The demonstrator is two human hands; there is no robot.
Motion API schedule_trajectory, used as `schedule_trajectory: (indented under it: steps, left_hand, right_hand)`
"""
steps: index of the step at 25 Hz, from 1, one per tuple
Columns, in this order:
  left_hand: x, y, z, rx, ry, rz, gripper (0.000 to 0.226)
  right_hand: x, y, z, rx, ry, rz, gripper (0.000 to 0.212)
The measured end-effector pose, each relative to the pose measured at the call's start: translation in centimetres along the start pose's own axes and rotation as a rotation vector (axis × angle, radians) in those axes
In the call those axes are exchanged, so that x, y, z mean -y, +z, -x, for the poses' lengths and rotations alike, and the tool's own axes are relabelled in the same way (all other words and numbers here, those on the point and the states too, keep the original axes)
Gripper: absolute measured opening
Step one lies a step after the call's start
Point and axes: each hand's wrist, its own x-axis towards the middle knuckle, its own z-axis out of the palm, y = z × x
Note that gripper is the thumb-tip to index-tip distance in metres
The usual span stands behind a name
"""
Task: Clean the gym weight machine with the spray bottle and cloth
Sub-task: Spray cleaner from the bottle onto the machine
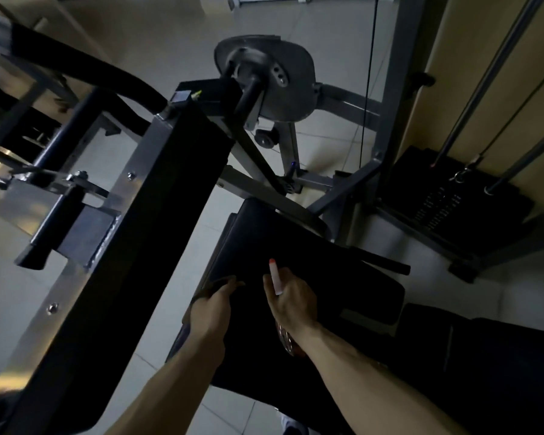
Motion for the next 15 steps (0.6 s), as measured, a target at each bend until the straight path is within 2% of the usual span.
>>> schedule_trajectory:
  steps: [3,8,13,15]
  left_hand:
    - [1.5,0.7,0.3,0.034,-0.042,0.039,0.011]
    - [4.1,1.6,0.6,0.084,-0.076,0.021,0.012]
    - [6.3,3.5,1.1,0.175,-0.025,-0.061,0.014]
    - [7.3,3.8,1.8,0.201,-0.013,-0.093,0.014]
  right_hand:
    - [-1.8,0.1,-0.1,0.007,0.045,0.009,0.051]
    - [-7.1,-1.9,2.9,0.057,0.26,-0.096,0.044]
    - [-13.5,-3.6,8.1,-0.077,0.6,-0.221,0.05]
    - [-14.7,-3.7,9.6,-0.083,0.631,-0.212,0.052]
